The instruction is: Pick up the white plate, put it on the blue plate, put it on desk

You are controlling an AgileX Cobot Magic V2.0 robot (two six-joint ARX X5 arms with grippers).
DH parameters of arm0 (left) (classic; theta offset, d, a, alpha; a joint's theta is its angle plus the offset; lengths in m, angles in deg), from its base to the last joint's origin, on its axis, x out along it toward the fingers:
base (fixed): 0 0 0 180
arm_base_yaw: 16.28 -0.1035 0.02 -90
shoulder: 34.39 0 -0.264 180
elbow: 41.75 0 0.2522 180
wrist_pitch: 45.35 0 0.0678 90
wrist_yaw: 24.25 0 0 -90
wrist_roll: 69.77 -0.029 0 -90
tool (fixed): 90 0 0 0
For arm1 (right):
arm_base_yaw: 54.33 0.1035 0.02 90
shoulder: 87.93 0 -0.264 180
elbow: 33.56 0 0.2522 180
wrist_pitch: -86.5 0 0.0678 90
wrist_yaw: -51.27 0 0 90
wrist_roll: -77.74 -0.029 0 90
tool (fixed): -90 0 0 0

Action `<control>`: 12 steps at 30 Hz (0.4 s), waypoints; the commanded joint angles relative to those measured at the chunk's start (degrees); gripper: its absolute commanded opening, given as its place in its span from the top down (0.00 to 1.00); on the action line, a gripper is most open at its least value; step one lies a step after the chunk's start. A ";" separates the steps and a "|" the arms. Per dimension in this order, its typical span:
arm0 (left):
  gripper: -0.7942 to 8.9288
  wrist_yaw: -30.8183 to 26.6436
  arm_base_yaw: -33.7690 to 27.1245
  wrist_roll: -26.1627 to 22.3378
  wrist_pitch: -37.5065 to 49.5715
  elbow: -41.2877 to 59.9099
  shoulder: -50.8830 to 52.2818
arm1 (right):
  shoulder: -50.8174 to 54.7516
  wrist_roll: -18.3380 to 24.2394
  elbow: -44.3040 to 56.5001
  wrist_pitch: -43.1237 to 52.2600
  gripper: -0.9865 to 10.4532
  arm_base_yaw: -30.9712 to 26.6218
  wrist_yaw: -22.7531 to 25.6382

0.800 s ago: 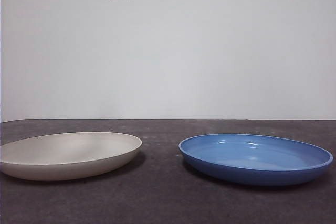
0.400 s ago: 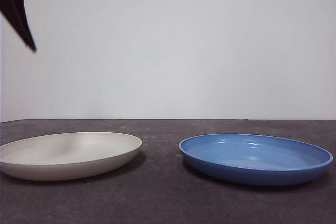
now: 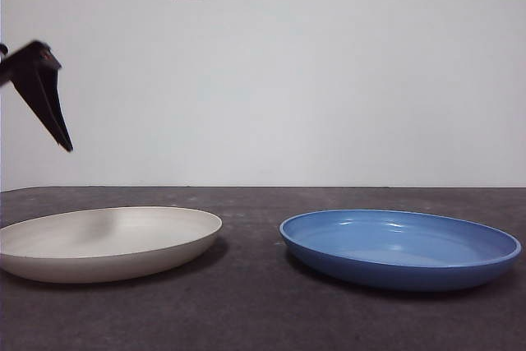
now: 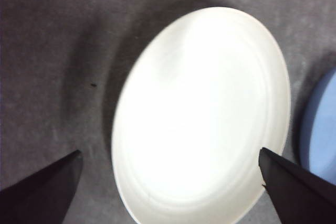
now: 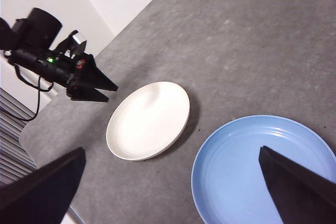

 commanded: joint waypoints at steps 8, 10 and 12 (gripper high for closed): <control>0.32 0.31 -0.04 -0.63 4.26 -1.22 -5.57 | -0.17 -0.52 -1.09 0.39 0.37 0.20 -0.17; 0.31 0.31 -0.04 -0.66 4.63 -1.22 -6.29 | -0.17 -0.50 -1.09 0.39 0.37 0.20 -0.07; 0.31 0.37 -0.04 -0.66 5.05 -1.22 -6.82 | -0.17 -0.50 -1.09 0.37 0.37 0.20 0.00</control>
